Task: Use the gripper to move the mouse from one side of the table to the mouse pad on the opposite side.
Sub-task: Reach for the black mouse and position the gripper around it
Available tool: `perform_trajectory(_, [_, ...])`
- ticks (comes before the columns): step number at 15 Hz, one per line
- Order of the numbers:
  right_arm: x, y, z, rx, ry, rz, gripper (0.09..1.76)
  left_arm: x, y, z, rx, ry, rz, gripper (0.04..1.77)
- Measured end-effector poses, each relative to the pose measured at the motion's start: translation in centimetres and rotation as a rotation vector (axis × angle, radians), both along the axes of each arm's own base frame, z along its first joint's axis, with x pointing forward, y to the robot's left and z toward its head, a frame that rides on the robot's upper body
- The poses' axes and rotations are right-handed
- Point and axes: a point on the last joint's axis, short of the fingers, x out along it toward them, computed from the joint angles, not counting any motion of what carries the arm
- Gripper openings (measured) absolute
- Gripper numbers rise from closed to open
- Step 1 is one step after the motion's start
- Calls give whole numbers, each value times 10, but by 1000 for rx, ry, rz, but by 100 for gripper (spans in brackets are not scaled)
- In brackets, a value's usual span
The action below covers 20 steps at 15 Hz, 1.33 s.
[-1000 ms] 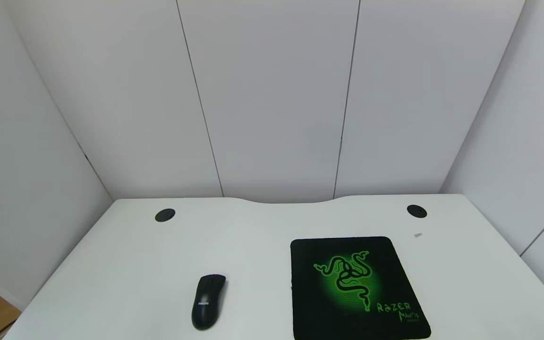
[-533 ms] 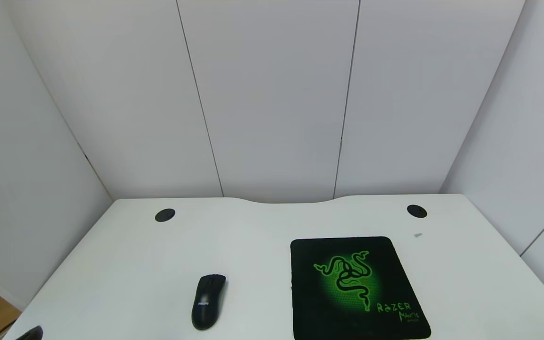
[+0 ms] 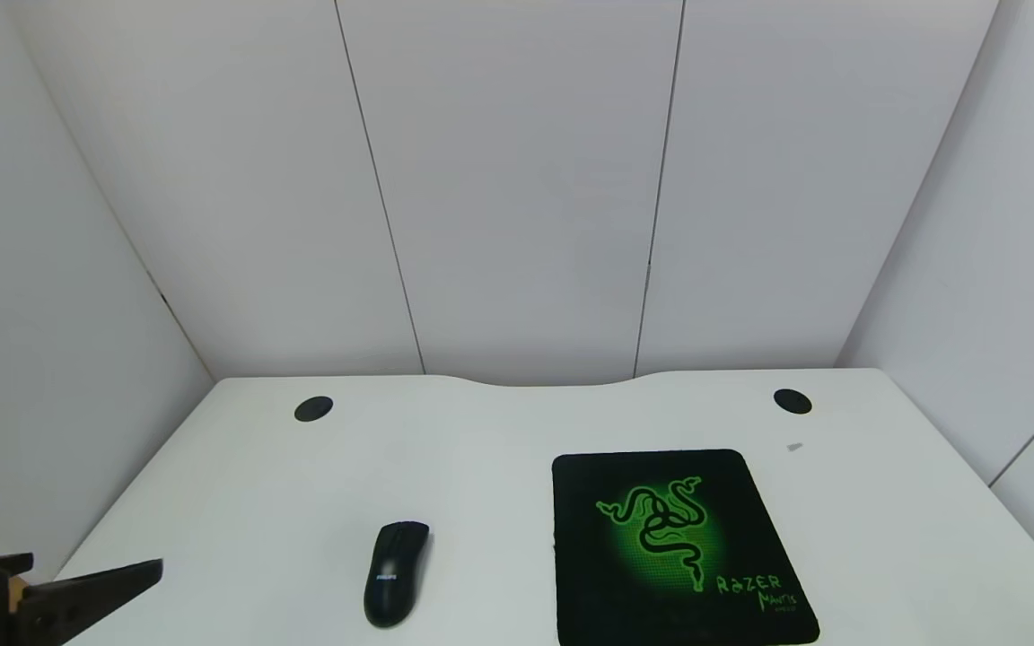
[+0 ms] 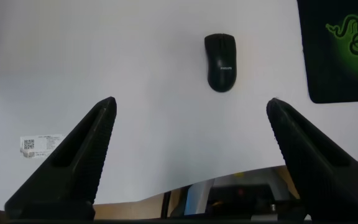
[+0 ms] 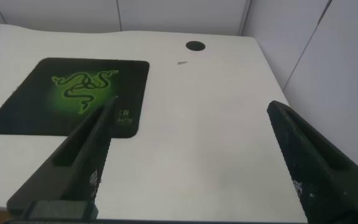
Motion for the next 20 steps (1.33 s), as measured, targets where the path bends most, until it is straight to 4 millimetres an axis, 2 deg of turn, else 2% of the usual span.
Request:
perform_trajectory(5, [0,0,0,0,0,0,171,50,-6,-2,-40,154,14,172])
perform_trajectory(10, [0,0,0,0,0,0,171,90,-30,-9,-88,322,-4,172])
perform_trajectory(15, [0,0,0,0,0,0,171,129,-50,-33,-60,437,30,172])
perform_trajectory(20, [0,0,0,0,0,0,171,149,-73,-63,-48,507,25,172])
